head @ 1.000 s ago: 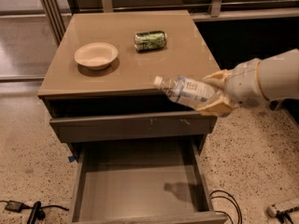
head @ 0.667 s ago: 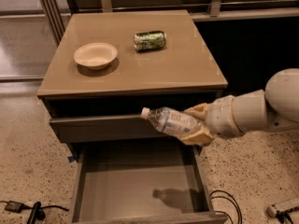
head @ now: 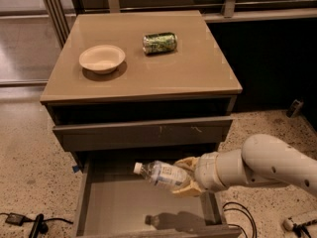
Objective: Place blue plastic bottle into middle drawer
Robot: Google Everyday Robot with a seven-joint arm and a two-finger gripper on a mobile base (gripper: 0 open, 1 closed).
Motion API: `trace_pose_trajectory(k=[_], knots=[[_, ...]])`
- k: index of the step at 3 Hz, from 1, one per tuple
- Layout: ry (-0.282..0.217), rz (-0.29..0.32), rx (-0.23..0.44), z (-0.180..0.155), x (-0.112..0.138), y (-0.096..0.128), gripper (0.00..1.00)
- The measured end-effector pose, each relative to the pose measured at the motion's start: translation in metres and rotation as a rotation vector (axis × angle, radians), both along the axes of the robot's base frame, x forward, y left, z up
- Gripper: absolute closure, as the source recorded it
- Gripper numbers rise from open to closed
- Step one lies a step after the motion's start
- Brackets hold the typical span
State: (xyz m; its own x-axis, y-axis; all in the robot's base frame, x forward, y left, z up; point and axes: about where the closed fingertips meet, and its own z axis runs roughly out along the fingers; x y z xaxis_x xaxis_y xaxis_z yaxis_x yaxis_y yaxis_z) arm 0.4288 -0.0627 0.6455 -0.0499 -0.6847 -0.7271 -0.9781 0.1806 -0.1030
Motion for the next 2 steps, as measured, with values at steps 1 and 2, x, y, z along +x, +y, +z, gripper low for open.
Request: trace_pose_trajectory(k=[1, 2], knots=[[-0.056, 0.049, -0.053, -0.05, -0.001, 0.023, 1.0], [-0.124, -0.004, -0.095, -0.075, 0.028, 0.026, 1.0]])
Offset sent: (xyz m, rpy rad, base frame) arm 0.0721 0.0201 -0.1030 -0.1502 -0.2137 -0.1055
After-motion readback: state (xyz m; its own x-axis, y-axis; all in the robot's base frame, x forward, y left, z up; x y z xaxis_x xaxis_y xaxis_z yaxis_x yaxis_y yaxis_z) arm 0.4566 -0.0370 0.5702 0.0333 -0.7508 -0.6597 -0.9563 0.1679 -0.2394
